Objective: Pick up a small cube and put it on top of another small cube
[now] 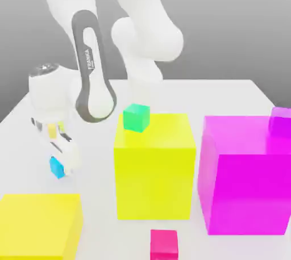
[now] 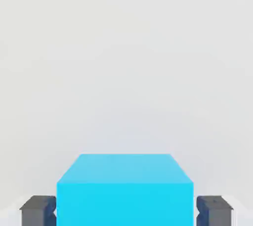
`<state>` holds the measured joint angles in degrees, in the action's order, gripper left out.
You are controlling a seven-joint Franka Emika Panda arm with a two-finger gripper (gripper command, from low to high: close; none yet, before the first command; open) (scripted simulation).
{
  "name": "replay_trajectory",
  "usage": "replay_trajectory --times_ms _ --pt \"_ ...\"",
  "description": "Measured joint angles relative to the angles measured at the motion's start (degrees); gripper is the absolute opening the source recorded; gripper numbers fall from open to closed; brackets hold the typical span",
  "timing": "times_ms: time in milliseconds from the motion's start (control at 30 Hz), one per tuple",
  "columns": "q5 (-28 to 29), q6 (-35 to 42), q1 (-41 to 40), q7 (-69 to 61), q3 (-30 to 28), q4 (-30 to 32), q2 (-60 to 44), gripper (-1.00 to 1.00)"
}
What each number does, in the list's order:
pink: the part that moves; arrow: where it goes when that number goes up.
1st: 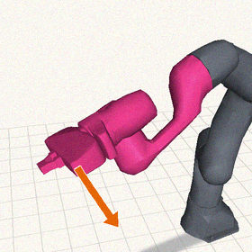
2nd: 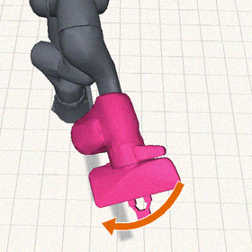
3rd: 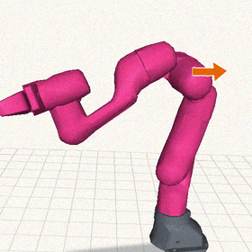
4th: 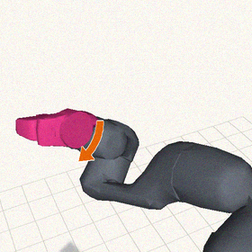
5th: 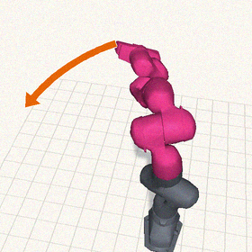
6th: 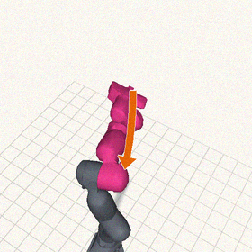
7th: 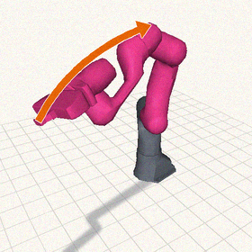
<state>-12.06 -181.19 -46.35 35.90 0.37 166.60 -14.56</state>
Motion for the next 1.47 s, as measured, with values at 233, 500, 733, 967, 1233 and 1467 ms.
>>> replay_trajectory --times_ms 233,500,733,967,1233,1467 --pt "5.9 5.7 4.7 4.7 -6.0 1.4 7.1 -1.0" --pt "13.0 16.0 9.1 12.8 -4.9 -0.9 16.0 -1.0" --pt "13.6 21.6 20.8 19.8 1.0 -10.1 12.9 -1.0" --pt "16.1 27.1 32.0 28.2 6.8 -19.2 9.8 -1.0" --pt "16.6 30.8 39.0 36.5 10.7 -27.3 3.5 -1.0" --pt "18.8 25.7 40.1 38.4 9.2 -27.8 -2.3 1.0"
